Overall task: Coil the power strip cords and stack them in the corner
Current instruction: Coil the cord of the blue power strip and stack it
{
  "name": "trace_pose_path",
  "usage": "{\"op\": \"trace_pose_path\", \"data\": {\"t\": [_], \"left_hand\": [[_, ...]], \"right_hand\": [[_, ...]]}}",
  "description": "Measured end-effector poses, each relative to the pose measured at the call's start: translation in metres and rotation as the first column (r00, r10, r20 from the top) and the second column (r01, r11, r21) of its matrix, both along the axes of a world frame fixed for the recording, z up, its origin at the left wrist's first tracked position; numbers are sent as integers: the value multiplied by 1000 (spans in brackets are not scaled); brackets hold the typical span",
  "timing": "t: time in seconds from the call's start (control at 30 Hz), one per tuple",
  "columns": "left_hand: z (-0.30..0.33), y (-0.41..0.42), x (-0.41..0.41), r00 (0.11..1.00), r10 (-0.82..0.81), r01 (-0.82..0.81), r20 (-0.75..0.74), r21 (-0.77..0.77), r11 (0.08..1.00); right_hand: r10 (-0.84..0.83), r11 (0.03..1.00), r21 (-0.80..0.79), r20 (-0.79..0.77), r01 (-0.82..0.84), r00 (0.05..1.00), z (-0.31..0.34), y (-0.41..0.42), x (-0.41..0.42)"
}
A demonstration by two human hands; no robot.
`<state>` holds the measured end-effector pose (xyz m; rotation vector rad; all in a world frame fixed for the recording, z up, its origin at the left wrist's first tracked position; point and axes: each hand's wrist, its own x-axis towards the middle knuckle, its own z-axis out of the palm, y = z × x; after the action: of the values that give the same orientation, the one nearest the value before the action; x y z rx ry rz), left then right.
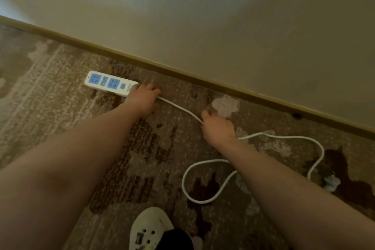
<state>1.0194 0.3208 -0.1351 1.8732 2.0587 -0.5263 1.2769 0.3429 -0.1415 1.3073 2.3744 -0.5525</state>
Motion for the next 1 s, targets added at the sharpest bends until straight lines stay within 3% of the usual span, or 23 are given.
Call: {"op": "trace_pose_path", "data": {"t": [0.1, 0.23, 0.4, 0.53, 0.67, 0.77, 0.83, 0.9, 0.97, 1.0], "left_hand": [[1, 3, 1, 999, -20, 22, -30, 64, 998], [19, 17, 22, 958, 61, -93, 281, 104, 990], [45, 43, 120, 819, -227, 120, 527, 230, 966], [56, 57, 184, 732, -285, 174, 619, 236, 956], [40, 60, 193, 803, -248, 247, 542, 75, 966], [31, 60, 208, 839, -289, 322, 462, 7, 947], [27, 61, 220, 857, -293, 343, 423, -45, 938], [25, 59, 232, 878, -278, 342, 389, -106, 934], [26, 57, 246, 877, -298, 370, 378, -134, 919], [28, 57, 254, 869, -331, 399, 368, -124, 909]], "right_hand": [[-55, 998, 11, -74, 56, 996, 1, 2, 5], [-275, 961, -89, -204, 262, 940, 11, 20, 36], [-531, 832, -405, -387, 379, 754, 39, 40, 92], [-472, 868, -387, -452, 311, 757, 62, 47, 140], [-527, 849, -342, -486, 403, 697, 68, 40, 203], [-621, 773, -372, -606, 514, 496, 64, 31, 238], [-698, 696, -447, -605, 562, 383, 63, 29, 256], [-766, 643, -539, -455, 544, 454, 62, 29, 276], [-743, 598, -611, -180, 518, 645, 63, 31, 292], [-686, 625, -581, -89, 522, 722, 63, 33, 297]]}}
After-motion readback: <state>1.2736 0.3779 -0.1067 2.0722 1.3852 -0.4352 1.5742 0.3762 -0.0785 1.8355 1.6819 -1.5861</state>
